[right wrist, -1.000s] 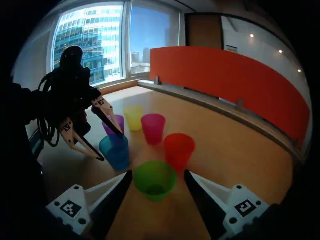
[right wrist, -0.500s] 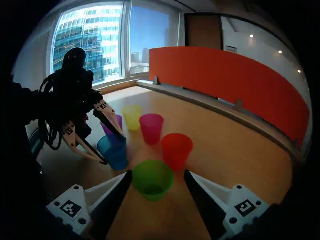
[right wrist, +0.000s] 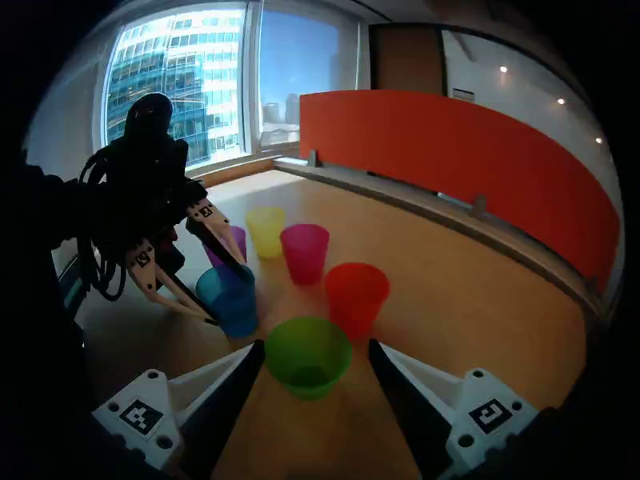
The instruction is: Pour water
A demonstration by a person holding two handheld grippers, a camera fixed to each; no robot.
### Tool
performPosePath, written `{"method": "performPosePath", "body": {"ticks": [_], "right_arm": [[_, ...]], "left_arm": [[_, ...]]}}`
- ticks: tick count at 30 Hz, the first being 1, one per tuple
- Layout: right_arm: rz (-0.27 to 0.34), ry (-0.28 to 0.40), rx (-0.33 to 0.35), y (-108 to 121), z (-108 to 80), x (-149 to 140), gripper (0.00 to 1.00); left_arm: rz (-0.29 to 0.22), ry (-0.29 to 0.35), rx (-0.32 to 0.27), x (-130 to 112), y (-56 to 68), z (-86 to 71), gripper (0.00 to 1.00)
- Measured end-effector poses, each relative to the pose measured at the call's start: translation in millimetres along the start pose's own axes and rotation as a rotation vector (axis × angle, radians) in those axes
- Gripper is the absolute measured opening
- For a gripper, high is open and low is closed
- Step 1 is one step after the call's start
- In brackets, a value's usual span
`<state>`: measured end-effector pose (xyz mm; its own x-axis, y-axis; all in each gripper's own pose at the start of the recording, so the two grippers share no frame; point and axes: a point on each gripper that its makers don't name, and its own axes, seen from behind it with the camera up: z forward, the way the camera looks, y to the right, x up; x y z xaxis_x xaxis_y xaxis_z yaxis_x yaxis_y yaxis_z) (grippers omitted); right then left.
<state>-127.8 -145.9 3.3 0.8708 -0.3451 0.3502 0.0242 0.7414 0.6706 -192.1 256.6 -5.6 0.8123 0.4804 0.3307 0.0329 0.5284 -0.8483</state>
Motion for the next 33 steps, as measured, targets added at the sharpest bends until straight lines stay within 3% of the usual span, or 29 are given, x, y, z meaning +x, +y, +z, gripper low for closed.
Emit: {"method": "performPosePath", "body": {"ticks": [14,33], "right_arm": [[0.006,-0.024,0.017,-6,7.0,-13,1.00],[0.011,-0.045,0.029,-9,32.3,-30,1.00]], "left_arm": [[-0.013,0.027,0.008,6,-4.5,-6.7,0.88],[-0.018,0.071,0.010,18,-2.8,-23.1,0.88]]}}
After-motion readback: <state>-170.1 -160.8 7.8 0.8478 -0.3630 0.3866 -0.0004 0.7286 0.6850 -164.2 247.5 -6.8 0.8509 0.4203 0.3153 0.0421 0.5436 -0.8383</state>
